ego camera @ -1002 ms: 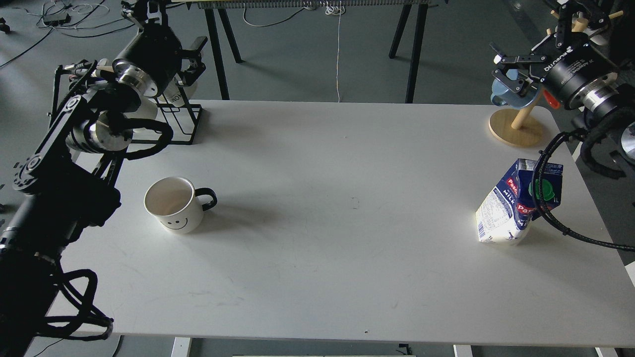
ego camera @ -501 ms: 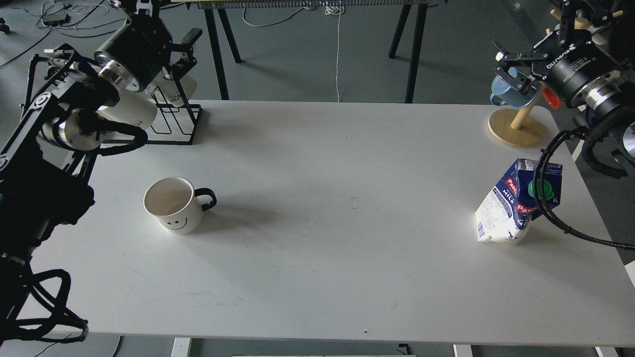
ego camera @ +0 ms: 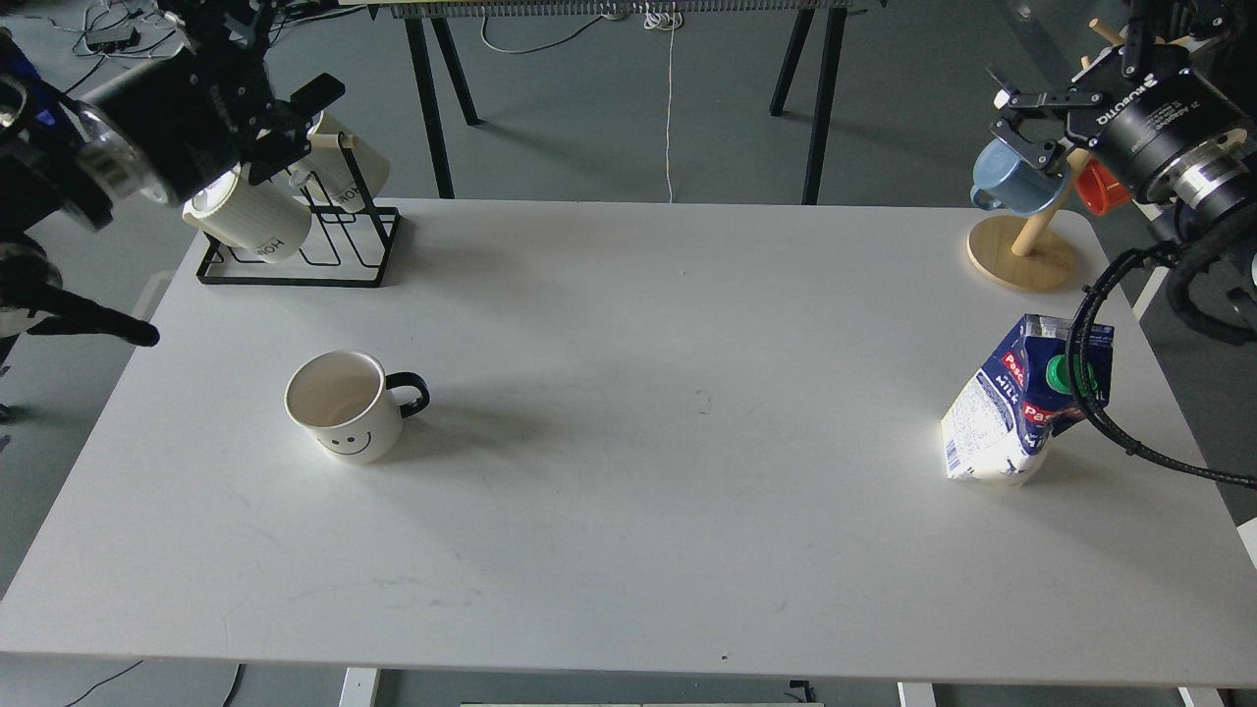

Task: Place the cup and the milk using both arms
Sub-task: 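Move the left gripper away from the wire rack toward the table, then reach the left gripper to the smiley mug and grasp its rim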

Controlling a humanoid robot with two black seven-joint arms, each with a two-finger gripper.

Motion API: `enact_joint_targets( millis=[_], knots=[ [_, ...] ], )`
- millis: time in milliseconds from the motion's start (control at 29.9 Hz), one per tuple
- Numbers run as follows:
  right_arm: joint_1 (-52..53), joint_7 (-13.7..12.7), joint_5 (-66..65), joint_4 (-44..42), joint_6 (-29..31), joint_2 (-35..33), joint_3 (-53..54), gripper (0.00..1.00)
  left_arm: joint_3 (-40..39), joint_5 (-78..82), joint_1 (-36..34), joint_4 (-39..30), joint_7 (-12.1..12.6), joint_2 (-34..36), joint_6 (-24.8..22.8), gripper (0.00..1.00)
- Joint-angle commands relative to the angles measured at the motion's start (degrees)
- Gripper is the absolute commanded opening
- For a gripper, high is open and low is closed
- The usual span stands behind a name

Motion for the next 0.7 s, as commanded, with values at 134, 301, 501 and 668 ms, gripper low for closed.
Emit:
enact_joint_targets(
  millis=[134, 301, 501, 668],
  knots=[
    [3.7, -0.1, -1.5, 1.0, -0.4, -1.3, -0.6, 0.98, 0.3, 9.3, 11.9, -11.1, -0.2, 16.2, -0.1, 1.0],
    [6.8, -0.5, -8.3, 1.2, -2.0, -1.2, -0.8, 0.98, 4.8, 20.7, 13.6, -11.1, 0.0, 17.5, -0.1, 1.0],
    [8.4, -3.2, -8.7, 2.1, -4.5, -1.1, -0.8, 0.98, 11.3, 34.5, 13.9, -7.8, 0.1, 17.0, -0.1, 1.0],
    [8.9, -4.1, -8.9, 3.4, -6.2, -1.1, -0.8, 0.98, 12.2, 34.9, 14.0, -4.3, 2.7, 16.4, -0.3, 1.0]
  ],
)
